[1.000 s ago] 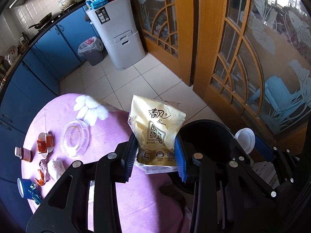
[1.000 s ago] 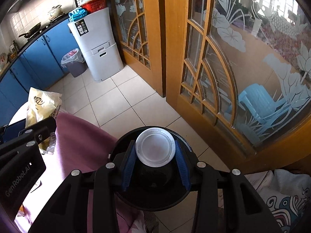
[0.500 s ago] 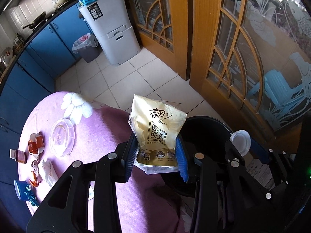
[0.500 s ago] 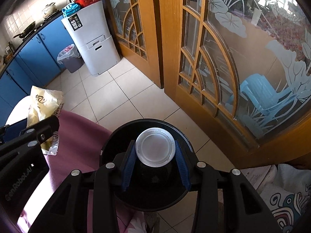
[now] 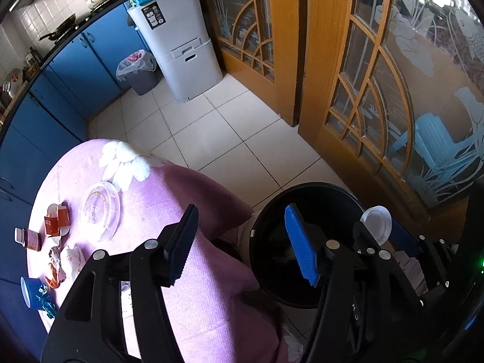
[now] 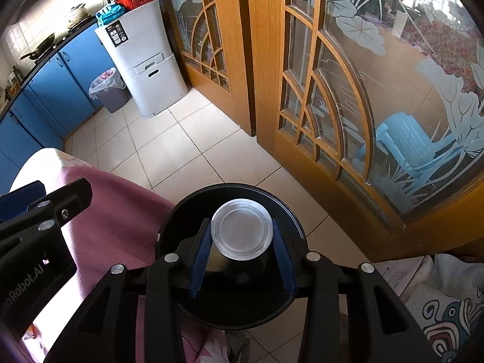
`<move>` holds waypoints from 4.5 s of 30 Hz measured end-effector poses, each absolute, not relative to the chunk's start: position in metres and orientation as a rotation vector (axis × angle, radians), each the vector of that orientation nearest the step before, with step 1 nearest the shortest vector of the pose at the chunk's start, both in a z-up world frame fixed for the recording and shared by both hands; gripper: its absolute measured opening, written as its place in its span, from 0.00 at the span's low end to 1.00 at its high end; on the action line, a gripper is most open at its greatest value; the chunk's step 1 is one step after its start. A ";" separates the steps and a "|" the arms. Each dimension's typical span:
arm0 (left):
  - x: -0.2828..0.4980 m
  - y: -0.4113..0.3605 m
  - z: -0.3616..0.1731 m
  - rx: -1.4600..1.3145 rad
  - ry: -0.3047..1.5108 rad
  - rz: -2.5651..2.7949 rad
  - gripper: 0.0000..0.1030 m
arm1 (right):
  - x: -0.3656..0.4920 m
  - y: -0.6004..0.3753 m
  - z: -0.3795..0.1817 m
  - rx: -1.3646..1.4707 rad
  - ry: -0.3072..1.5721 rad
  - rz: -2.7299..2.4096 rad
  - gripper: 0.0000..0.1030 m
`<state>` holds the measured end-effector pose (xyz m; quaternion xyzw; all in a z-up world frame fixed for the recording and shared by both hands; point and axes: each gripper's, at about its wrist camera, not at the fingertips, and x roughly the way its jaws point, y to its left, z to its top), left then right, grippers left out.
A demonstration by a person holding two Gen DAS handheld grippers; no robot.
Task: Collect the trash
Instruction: 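Open the left tool over the bin while the right tool releases the lid, then move both tools back over the table, then grasp the white tissue with the left tool while the right tool grasps the pill blister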
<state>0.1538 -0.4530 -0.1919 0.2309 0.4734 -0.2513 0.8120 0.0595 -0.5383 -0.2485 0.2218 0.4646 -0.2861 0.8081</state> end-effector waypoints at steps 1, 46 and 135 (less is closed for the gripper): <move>0.154 -0.453 -0.192 0.493 1.012 -0.536 0.59 | 0.060 -0.538 -0.248 0.475 0.993 -0.612 0.38; 0.157 -0.425 -0.178 0.449 0.996 -0.502 0.74 | 0.058 -0.527 -0.241 0.534 0.955 -0.552 0.85; 0.264 -0.183 -0.227 0.149 1.218 -0.214 0.74 | 0.179 -0.298 -0.249 0.111 1.083 -0.168 0.85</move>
